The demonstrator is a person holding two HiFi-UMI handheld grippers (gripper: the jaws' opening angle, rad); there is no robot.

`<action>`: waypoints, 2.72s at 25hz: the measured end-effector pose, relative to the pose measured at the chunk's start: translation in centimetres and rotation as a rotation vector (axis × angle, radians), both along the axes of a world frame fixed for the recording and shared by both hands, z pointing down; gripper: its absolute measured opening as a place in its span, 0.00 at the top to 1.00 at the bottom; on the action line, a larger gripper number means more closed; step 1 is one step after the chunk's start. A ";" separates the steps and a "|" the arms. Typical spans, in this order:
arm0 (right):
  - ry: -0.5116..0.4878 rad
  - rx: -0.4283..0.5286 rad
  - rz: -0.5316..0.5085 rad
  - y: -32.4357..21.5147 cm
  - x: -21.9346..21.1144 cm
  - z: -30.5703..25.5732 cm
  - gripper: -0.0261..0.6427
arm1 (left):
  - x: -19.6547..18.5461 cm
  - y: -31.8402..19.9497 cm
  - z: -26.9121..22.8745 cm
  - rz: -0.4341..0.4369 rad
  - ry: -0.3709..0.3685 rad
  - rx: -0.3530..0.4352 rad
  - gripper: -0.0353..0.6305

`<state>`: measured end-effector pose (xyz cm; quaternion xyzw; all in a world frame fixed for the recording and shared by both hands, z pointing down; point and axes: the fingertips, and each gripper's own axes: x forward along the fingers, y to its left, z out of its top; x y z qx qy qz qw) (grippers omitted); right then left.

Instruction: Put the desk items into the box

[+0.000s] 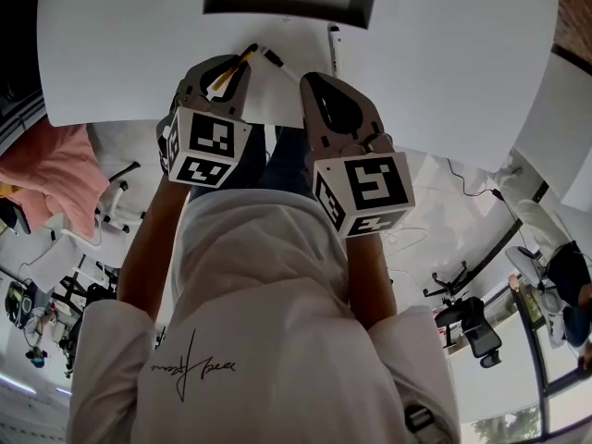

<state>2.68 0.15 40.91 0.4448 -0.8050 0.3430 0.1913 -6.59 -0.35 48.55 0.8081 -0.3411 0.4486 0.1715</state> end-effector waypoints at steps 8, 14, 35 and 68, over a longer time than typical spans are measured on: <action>0.011 0.011 -0.015 0.1 -0.2 -1.4 0.92 | 0.5 0.4 -1.8 -0.024 0.055 -0.012 0.87; 0.016 0.032 -0.022 0.2 -0.3 -2.5 0.92 | 0.7 0.3 -3.1 -0.033 0.072 0.005 0.87; 0.015 0.040 -0.034 2.2 -1.2 -4.4 0.92 | 1.2 0.6 -6.2 -0.050 0.141 0.021 0.87; 0.021 0.061 0.011 1.3 -0.6 -6.1 0.92 | 1.6 -5.4 -8.6 -0.028 0.143 0.094 0.87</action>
